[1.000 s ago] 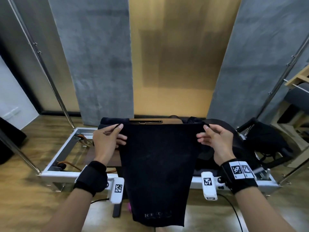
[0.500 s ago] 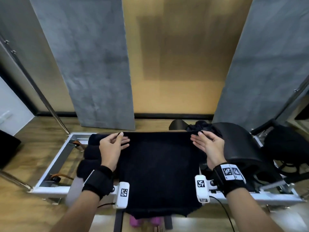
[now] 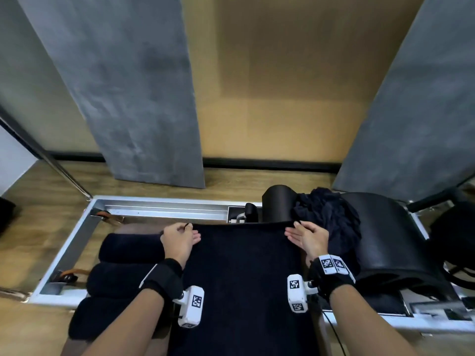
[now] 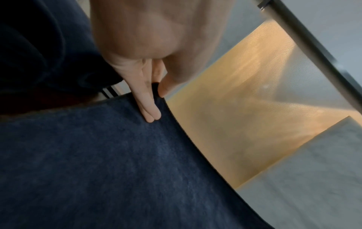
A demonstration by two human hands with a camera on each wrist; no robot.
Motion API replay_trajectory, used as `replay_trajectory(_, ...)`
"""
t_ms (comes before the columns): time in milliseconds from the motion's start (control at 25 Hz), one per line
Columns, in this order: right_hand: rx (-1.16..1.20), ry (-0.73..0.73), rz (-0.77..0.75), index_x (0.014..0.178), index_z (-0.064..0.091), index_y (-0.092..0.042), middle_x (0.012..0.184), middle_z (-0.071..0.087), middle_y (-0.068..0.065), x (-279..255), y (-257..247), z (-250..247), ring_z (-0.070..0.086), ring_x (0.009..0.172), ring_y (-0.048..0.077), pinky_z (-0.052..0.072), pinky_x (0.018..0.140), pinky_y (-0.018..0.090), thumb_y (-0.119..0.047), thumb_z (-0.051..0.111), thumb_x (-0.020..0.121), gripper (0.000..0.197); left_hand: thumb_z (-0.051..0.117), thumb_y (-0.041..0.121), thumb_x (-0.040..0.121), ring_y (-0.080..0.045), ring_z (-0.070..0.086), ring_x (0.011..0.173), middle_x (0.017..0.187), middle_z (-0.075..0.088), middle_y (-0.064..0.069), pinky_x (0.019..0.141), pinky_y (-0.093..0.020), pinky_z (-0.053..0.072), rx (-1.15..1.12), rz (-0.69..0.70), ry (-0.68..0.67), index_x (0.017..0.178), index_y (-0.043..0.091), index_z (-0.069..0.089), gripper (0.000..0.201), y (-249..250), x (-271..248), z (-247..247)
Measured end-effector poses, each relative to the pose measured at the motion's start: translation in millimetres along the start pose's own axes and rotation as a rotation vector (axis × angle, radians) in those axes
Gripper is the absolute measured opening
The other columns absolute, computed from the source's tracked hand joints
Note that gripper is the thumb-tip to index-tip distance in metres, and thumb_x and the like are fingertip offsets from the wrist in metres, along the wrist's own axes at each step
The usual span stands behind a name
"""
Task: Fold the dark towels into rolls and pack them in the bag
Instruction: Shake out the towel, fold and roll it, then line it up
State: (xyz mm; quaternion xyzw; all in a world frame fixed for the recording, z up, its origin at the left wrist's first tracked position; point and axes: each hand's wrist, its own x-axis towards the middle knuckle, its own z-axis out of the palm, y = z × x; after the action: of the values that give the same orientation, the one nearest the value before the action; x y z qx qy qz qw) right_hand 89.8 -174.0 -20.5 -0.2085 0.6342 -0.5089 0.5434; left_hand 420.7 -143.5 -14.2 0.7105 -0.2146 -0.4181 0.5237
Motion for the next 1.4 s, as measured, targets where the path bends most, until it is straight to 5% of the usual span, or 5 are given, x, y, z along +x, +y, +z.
replay_trajectory(320,-0.044,-0.083,-0.038,0.124,0.061,-0.003,0.097,0.073,0.033,-22.9,-3.0,-8.9,0.075,0.091,0.046,0.065,0.081,0.039,0.017,0.056,0.095,0.035,0.050,0.004,0.106,-0.031,0.060,0.120,0.118,0.059,-0.004,0.106,-0.053,0.053,0.357,0.141,-0.149,0.152,0.013,0.046,0.047,-13.4,-24.6,1.7)
replay_trajectory(560,-0.191,-0.150,-0.076,0.113,0.067,0.004,0.094,0.074,0.032,-112.4,28.4,-35.3,0.074,0.081,0.042,0.063,0.072,0.037,0.012,0.052,0.100,0.022,0.059,0.006,0.102,-0.023,0.072,0.091,0.096,0.073,-0.008,0.091,-0.043,0.060,0.431,0.340,-0.244,0.110,0.012,0.072,0.015,-41.3,-99.9,-38.8)
replay_trajectory(880,-0.704,-0.117,-0.165,0.084,0.073,-0.007,0.054,0.067,0.008,-222.4,95.6,-101.5,0.053,0.038,0.018,0.040,0.040,0.024,-0.002,0.072,0.092,0.010,0.068,0.011,0.095,-0.004,0.061,0.069,0.073,0.068,0.006,0.065,-0.014,0.046,0.669,0.392,-0.272,0.077,0.020,0.071,0.020,-100.6,-194.9,-134.5)
replay_trajectory(1120,-0.942,0.107,-0.171,0.077,0.065,-0.021,0.072,0.072,0.007,-253.4,123.3,-154.3,0.073,0.070,0.028,0.061,0.076,0.040,-0.019,0.086,0.080,0.021,0.079,0.011,0.089,-0.017,0.059,0.071,0.080,0.060,0.003,0.072,-0.037,0.054,0.788,0.457,-0.245,0.081,0.017,0.064,0.018,-133.9,-232.3,-183.0)
replay_trajectory(1400,-0.957,0.030,-0.180,0.076,0.065,-0.019,0.058,0.070,0.003,-260.5,123.1,-151.8,0.070,0.062,0.019,0.058,0.073,0.037,-0.016,0.077,0.091,0.019,0.069,0.018,0.096,-0.017,0.061,0.086,0.092,0.051,0.008,0.071,-0.033,0.050,0.953,0.561,-0.239,0.086,0.023,0.063,0.013,-136.0,-241.9,-186.3)
